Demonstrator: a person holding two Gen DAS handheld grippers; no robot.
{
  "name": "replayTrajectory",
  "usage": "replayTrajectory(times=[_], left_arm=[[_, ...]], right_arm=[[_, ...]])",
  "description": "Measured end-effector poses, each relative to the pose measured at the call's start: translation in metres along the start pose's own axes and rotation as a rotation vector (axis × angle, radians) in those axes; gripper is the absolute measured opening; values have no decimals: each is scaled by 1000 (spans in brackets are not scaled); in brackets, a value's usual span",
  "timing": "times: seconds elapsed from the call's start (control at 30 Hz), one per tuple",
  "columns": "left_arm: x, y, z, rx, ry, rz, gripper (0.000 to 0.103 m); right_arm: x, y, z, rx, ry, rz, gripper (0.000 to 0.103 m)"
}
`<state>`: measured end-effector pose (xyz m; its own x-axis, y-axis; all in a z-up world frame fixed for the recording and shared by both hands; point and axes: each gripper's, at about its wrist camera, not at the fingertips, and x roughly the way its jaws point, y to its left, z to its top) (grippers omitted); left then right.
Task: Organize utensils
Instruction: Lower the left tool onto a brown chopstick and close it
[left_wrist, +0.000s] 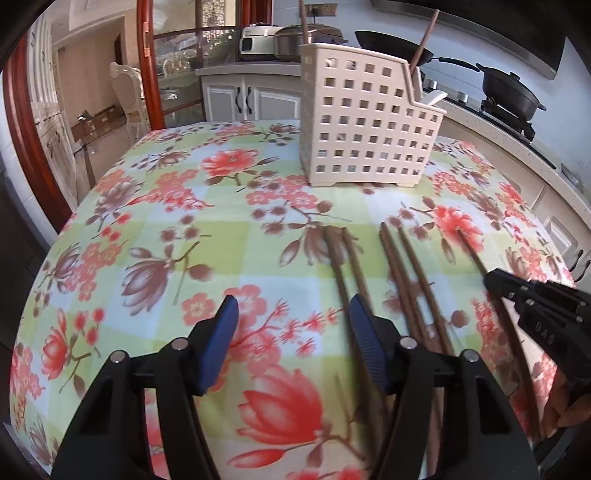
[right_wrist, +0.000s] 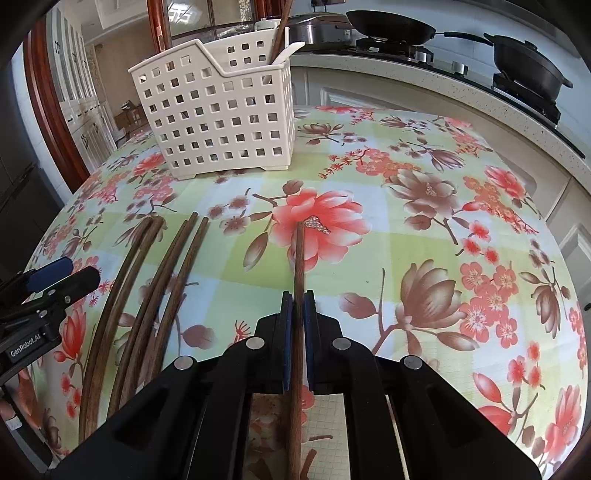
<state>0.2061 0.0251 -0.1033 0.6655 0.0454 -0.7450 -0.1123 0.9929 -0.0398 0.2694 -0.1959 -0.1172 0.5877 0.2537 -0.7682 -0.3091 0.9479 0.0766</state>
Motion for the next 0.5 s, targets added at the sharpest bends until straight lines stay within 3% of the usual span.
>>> replayTrajectory(times=[0.33, 0.5], left_arm=[[19, -16, 3, 12, 65, 8, 43], [23, -19, 2, 27, 62, 23, 35]], right_arm=[[-1, -4, -2, 23, -1, 32, 7], [-2, -5, -2, 29, -1, 39, 7]])
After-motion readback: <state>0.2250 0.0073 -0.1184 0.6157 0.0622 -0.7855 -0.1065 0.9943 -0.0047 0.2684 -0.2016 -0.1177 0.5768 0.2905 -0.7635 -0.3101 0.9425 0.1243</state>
